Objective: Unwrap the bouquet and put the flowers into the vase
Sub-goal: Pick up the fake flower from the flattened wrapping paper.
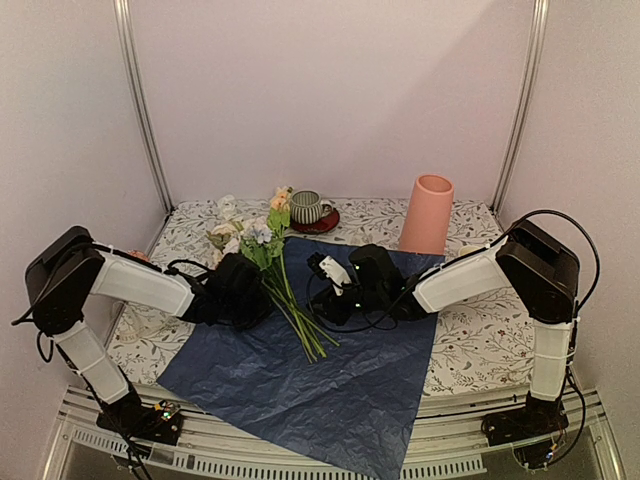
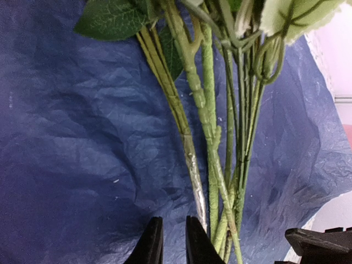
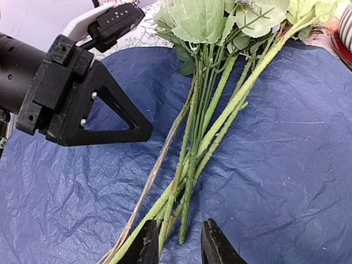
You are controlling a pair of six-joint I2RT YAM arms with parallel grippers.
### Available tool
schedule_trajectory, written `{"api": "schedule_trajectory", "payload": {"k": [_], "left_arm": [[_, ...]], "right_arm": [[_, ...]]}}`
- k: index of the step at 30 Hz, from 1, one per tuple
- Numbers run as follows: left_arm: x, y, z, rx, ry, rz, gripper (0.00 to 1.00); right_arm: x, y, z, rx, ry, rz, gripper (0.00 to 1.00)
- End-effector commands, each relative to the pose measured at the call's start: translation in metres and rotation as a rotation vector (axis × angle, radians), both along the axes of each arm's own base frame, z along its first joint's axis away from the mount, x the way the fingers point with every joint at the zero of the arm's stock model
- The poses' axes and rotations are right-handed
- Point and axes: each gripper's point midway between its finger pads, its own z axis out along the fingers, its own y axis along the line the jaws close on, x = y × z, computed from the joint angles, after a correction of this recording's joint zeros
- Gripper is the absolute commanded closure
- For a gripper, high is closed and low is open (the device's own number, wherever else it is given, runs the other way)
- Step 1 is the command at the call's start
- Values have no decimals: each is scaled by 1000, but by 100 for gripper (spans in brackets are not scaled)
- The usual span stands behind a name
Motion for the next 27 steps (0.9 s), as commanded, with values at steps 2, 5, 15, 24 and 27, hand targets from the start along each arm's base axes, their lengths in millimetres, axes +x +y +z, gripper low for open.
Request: {"api": "schedule_trajectory", "payload": {"k": [2,5,15,24,27], "left_arm": [[3,4,7,-10,-19,30,82],[3,1,3,-13,-7,20,82],[2,-4,-2,-20,6,3,83],[3,-6,-4,-22,12,0,83],[4,-7,-3,-23,10,-5,83]], "right_arm": [[0,0,17,17,-35,-4,72],[0,-1,15,14,-35,-3,72],[0,0,16,14,-36,-3,72],[0,0,16,12,-35,-3,72],[0,0,15,11,-35,-3,72]]}}
